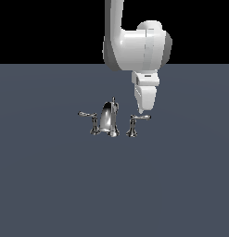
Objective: Turn on the faucet by rotating a designated handle.
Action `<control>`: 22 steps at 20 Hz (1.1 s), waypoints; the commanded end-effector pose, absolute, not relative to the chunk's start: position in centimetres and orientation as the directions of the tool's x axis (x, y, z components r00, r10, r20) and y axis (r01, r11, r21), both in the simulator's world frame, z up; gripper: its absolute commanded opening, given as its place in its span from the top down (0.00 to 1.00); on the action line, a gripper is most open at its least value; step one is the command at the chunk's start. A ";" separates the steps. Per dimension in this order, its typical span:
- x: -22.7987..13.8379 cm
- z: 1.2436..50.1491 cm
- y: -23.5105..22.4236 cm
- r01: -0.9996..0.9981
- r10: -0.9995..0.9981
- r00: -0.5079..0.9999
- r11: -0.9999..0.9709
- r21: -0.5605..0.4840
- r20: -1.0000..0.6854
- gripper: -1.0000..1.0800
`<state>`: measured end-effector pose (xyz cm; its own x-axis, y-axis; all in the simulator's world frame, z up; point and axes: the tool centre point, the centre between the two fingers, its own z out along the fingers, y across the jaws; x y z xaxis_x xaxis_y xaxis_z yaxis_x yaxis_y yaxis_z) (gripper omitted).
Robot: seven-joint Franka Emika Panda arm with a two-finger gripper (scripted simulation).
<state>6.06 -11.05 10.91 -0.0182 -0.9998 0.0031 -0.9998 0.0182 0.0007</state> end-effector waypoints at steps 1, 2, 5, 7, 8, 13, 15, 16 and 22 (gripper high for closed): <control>6.5 10.2 -11.8 -0.999 -0.999 -0.053 0.053 0.000 0.003 1.00; 6.5 9.9 -12.0 -0.998 -0.998 -0.063 0.063 0.000 0.002 1.00; 6.7 9.5 -12.4 -0.997 -0.997 -0.083 0.083 0.000 0.001 1.00; 6.8 9.4 -12.6 -0.996 -0.996 -0.089 0.089 0.000 0.001 1.00; 6.8 9.4 -12.6 -0.996 -0.996 -0.089 0.089 0.000 0.001 1.00; 6.5 9.4 -12.7 -0.996 -0.996 -0.089 0.089 0.000 0.001 1.00; 5.9 9.4 -12.9 -0.996 -0.996 -0.089 0.089 0.000 0.001 1.00; 5.6 9.4 -13.0 -0.996 -0.996 -0.089 0.089 0.000 0.001 1.00; 3.7 9.4 -13.6 -0.996 -0.996 -0.089 0.089 0.000 0.000 1.00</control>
